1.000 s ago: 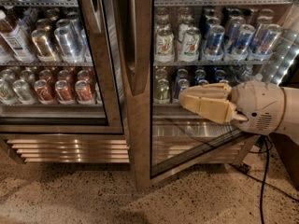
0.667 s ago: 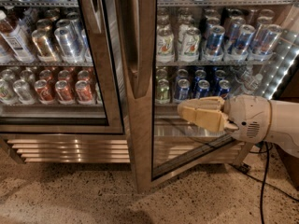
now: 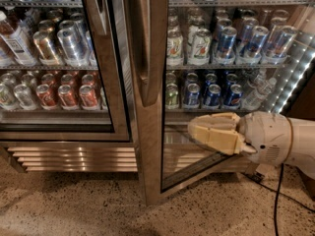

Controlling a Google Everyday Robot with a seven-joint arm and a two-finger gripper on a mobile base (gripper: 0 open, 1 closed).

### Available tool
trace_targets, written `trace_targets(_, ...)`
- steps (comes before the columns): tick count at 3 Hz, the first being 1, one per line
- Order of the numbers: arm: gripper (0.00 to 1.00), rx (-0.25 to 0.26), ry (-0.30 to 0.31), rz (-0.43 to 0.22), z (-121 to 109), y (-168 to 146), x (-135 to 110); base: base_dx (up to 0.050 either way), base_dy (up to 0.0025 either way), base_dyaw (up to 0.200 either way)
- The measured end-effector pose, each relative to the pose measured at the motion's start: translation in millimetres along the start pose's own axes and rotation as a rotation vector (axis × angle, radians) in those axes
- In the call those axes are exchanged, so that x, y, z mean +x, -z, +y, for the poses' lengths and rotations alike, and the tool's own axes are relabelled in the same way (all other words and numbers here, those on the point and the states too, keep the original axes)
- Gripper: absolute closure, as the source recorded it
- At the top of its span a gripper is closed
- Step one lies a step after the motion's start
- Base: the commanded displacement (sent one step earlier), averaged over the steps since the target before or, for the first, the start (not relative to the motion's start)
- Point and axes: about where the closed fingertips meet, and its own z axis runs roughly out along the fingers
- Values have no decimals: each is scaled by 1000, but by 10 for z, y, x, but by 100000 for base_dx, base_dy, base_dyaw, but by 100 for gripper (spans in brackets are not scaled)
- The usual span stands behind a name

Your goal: Open right fridge door

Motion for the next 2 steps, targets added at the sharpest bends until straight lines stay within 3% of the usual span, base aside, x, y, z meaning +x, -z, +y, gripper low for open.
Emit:
trace_targets(1,100,-78,60,-47,571,264,510,-4999,1,0)
trace_targets(2,100,-78,60,-47,571,264,510,-5001,4,-12)
